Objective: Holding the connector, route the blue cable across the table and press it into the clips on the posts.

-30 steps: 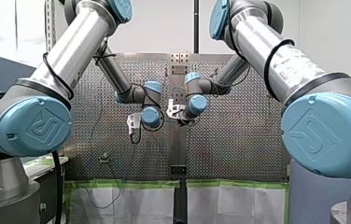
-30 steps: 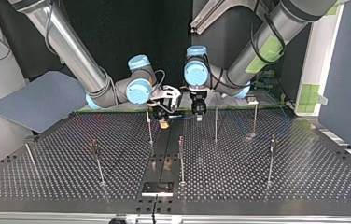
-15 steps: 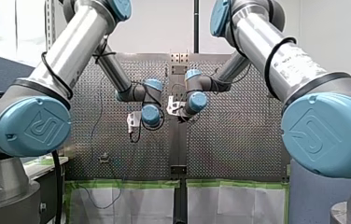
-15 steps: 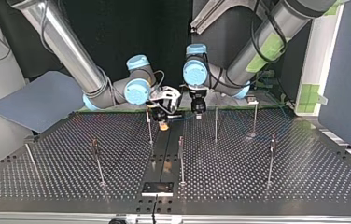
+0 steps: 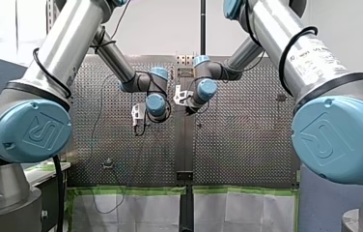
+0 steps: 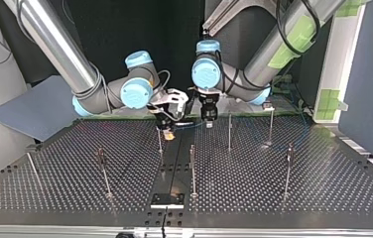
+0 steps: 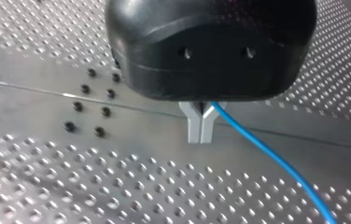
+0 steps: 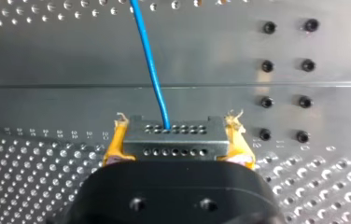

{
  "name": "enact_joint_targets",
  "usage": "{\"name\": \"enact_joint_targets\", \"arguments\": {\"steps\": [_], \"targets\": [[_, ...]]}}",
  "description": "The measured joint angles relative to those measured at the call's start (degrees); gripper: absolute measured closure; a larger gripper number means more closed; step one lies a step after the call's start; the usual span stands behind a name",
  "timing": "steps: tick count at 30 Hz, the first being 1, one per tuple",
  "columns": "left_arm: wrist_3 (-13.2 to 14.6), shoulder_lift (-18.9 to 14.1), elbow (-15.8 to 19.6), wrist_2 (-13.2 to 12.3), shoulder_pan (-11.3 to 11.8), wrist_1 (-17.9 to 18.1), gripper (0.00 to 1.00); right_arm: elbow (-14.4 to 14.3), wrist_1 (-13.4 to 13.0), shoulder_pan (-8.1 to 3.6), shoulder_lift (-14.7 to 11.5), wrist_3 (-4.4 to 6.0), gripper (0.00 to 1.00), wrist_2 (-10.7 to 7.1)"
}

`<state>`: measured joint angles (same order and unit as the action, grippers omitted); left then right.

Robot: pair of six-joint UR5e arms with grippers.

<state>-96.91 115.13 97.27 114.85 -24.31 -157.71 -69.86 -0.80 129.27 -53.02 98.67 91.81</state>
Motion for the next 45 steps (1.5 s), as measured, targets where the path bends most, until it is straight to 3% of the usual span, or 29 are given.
{"name": "enact_joint_targets", "arguments": {"steps": [12,29,39,45], "targets": [[-0.1,-6.0,0.4,2.4,-2.5,-5.4,1.0,-4.2,2.1,0.2,-5.7,-0.42,1.0,-0.17],[0.0,-14.5,1.7,2.5,-3.7,-5.4,1.0,-4.8,3.8,-1.18,-14.1,-0.95,1.0,-0.75],[-0.1,-19.3,-0.1,2.7,-2.1,-2.4,1.0,-3.7,3.9,-1.94,-19.5,-0.53,1.0,-3.75],[0.0,-18.2,-2.8,1.4,-1.3,-3.4,1.0,-3.2,3.9,-2.75,-20.6,-0.34,1.0,-4.88]]}}
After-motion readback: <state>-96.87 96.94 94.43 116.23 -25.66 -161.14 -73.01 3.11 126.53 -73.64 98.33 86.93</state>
